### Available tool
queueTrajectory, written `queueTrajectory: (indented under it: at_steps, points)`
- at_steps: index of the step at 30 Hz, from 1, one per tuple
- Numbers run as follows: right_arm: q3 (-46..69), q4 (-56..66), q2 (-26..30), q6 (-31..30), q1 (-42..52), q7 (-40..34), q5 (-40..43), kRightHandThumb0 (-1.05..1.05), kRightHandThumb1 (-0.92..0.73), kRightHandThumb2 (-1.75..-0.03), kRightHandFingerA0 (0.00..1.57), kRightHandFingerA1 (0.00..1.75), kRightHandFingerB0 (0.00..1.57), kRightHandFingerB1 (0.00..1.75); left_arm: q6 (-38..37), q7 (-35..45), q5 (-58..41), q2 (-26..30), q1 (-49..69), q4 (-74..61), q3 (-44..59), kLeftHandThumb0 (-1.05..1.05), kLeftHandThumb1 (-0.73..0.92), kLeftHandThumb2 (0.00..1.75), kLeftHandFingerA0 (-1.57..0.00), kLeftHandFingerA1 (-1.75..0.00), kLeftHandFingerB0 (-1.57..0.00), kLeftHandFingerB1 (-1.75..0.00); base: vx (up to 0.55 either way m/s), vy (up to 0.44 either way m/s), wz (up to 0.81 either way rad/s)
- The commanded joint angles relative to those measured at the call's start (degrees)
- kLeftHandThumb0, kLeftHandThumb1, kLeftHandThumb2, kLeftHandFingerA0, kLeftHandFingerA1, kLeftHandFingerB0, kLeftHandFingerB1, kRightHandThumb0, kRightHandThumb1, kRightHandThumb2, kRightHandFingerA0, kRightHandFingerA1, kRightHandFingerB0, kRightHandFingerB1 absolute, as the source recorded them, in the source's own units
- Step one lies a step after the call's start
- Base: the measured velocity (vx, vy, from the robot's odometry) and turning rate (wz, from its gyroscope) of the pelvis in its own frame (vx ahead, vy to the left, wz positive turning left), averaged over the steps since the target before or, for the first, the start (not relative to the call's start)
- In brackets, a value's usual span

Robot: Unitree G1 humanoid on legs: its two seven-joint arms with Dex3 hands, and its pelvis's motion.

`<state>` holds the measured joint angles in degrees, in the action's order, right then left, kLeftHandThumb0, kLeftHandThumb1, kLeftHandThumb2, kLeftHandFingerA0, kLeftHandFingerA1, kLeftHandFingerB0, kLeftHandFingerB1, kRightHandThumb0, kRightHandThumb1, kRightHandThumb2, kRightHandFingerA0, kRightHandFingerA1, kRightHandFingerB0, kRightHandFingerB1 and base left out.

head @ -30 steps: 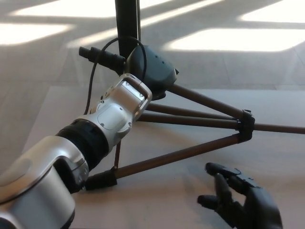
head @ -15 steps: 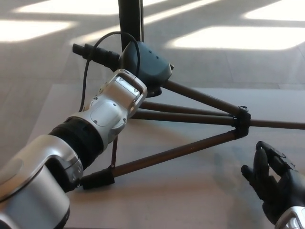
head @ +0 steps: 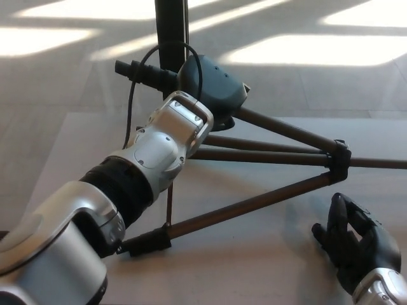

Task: Use both hands of the robot to pick up the tripod lying in the middle of the desk and make it stand upright on the desk

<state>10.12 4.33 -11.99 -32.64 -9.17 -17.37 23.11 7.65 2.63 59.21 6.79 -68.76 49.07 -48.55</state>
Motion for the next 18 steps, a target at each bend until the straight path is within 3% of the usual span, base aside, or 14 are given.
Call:
queueTrajectory:
  at_steps: [1, 2, 3, 4, 5, 7, 8, 9, 10, 11, 15, 16, 17, 18]
  points:
    - [-3.9, -9.5, -20.5, -3.3, 2.7, -5.2, 6.2, -0.75, -0.62, -1.00, 0.29, 0.80, 0.20, 0.63, 0.6, 1.7, -3.6, -1.1, -6.2, -2.0, 5.9, -0.37, 0.48, 0.95, -1.13, -1.29, -0.86, -1.04, 0.00, 0.000, 0.00]
    - [-4.0, -10.1, -20.3, -3.0, 2.7, -5.2, 6.4, -0.71, -0.76, -0.62, 0.16, 0.97, 0.18, 0.69, 0.5, 1.4, -3.5, -1.4, -6.1, -1.9, 6.0, -0.38, 0.46, 0.93, -1.16, -1.31, -0.87, -1.02, 0.00, 0.000, 0.00]
    - [-3.9, -11.1, -20.2, -2.6, 2.6, -5.3, 6.5, -0.71, -0.76, -0.62, 0.16, 0.97, 0.18, 0.69, 0.5, 0.9, -3.4, -1.6, -6.1, -1.9, 6.2, -0.38, 0.46, 0.93, -1.16, -1.31, -0.87, -1.02, 0.00, 0.000, 0.00]
    - [-4.3, -11.9, -19.2, -3.3, 2.3, -4.7, 6.6, -0.73, -0.59, -1.01, 0.38, 0.88, 0.14, 0.64, 0.6, 1.7, -3.7, -1.8, -6.3, -1.9, 6.4, -0.40, 0.47, 0.94, -1.16, -1.31, -0.86, -1.04, 0.00, 0.000, 0.00]
    - [-4.8, -12.6, -18.4, -3.9, 2.0, -4.4, 6.7, -0.75, -0.77, -0.62, 0.14, 1.05, 0.14, 0.67, 0.7, 2.7, -4.0, -2.0, -6.5, -2.2, 6.8, -0.39, 0.48, 0.95, -1.15, -1.31, -0.86, -1.04, 0.00, 0.000, 0.00]
    - [-2.7, -15.1, -17.9, -3.3, -0.1, -5.2, 8.3, -0.82, -0.68, -0.61, 0.13, 1.13, 0.17, 0.81, 0.7, 2.3, -3.9, -2.4, -6.5, -2.3, 7.2, -0.37, 0.49, 0.97, -1.15, -1.30, -0.86, -1.03, 0.00, 0.000, 0.00]
    - [-2.0, -16.8, -17.6, -3.1, -1.8, -6.8, 8.0, -0.79, -0.69, -0.61, 0.08, 1.05, 0.06, 0.70, 0.8, 2.7, -3.8, -2.4, -6.4, -2.7, 7.3, -0.35, 0.50, 0.97, -1.14, -1.29, -0.84, -0.99, 0.00, 0.000, 0.00]
    - [-1.1, -19.0, -14.8, -6.6, -5.2, -6.0, 8.7, -0.94, -0.58, -0.98, 0.04, 0.59, 0.05, 0.08, 0.2, 1.8, -4.1, -2.2, -6.0, -3.2, 7.8, -0.32, 0.66, 0.72, -0.90, -1.63, -0.83, -1.11, 0.00, 0.000, 0.00]
    - [-1.2, -19.2, -14.7, -6.5, -5.3, -6.1, 8.9, -0.94, -0.58, -0.98, 0.04, 0.59, 0.05, 0.08, 0.1, 1.8, -4.0, -2.2, -6.0, -3.2, 7.9, -0.32, 0.66, 0.72, -0.90, -1.63, -0.83, -1.11, 0.00, 0.000, 0.00]
    - [-1.2, -19.9, -12.0, -9.3, -7.6, -4.2, 9.5, -1.05, -0.64, -1.03, 0.01, 0.15, 0.00, 0.03, 0.7, 2.3, -3.6, -2.1, -6.0, -3.6, 7.9, -0.35, 0.68, 0.69, -0.89, -1.63, -0.83, -1.09, 0.00, 0.000, 0.00]
    - [2.2, -23.5, -11.3, -7.6, -11.1, -4.1, 11.5, -1.05, -0.61, -1.02, 0.00, 0.14, 0.00, 0.13, 0.8, 2.7, -2.5, -1.6, -6.0, -5.1, 8.3, -0.31, 0.58, 0.66, -0.88, -1.60, -0.80, -0.93, 0.00, 0.000, 0.00]
    - [3.4, -27.0, -9.8, -5.4, -13.4, -3.1, 11.0, -0.91, -0.65, -0.72, 0.00, 0.09, 0.00, 0.07, 0.6, 2.5, -3.0, -2.3, -7.0, -4.5, 8.9, -0.31, 0.58, 0.67, -0.90, -1.58, -0.80, -0.90, 0.00, 0.000, 0.00]
    - [3.6, -27.3, -9.8, -5.4, -13.6, -3.0, 11.0, -0.91, -0.65, -0.72, 0.00, 0.09, 0.00, 0.07, 0.5, 2.5, -2.9, -2.4, -6.9, -4.5, 9.0, -0.31, 0.58, 0.67, -0.90, -1.58, -0.80, -0.90, 0.00, 0.000, 0.00]
    - [4.4, -28.6, -9.6, -4.9, -14.3, -1.7, 12.2, -1.05, -0.61, -1.02, 0.00, 0.15, 0.00, 0.14, 0.4, 2.9, -2.8, -2.2, -7.2, -4.8, 9.1, -0.31, 0.60, 0.69, -0.89, -1.54, -0.78, -0.87, 0.00, 0.000, 0.00]
